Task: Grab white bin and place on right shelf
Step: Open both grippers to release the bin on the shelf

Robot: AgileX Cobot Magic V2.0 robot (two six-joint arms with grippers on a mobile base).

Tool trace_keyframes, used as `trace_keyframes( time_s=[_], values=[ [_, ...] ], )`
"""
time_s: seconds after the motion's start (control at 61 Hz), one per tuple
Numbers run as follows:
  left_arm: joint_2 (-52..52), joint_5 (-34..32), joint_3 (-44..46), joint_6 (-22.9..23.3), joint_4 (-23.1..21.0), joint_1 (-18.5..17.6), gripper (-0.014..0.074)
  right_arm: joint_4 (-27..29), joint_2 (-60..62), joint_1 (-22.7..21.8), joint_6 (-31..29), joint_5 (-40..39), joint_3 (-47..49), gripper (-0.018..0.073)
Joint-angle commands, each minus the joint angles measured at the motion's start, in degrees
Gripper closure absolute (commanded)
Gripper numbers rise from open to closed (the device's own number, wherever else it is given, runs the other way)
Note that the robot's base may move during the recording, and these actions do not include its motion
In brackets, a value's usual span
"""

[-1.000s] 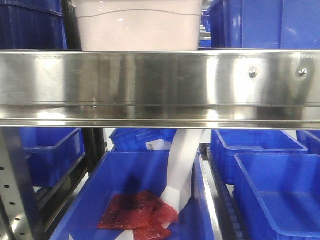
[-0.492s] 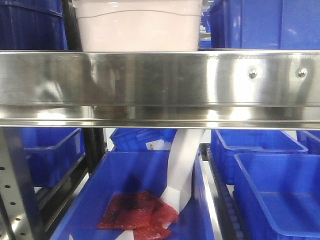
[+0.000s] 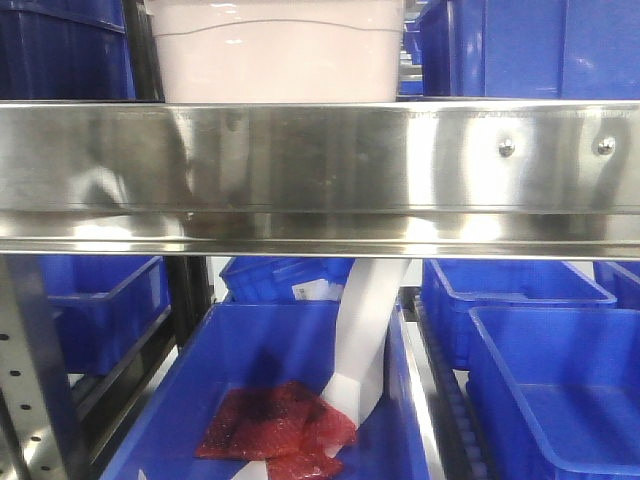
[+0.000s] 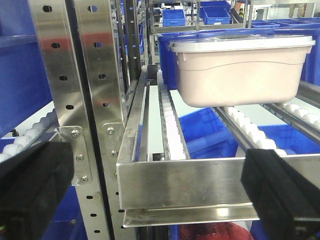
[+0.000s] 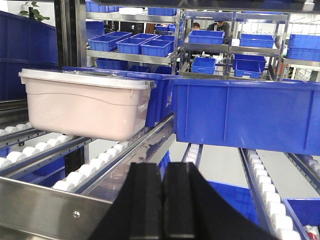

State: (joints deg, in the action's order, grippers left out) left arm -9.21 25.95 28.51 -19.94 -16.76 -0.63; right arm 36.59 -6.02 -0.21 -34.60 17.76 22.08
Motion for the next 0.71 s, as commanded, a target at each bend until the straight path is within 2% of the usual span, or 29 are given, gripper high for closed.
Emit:
trace_keyframes(
  time_s=[0.0,0.689],
  values=[
    [-0.7,-4.9,1.5,-0.3,-1.1,-0.3,0.0714,1.1,-0.7,-0.3,0.2,-4.7,1.5,0.0489],
    [-0.7,-4.9,1.5,-0.3,-1.1,-0.3,0.0715,1.1,-0.7,-0.3,0.2,-4.7,1.5,0.0489]
  ],
)
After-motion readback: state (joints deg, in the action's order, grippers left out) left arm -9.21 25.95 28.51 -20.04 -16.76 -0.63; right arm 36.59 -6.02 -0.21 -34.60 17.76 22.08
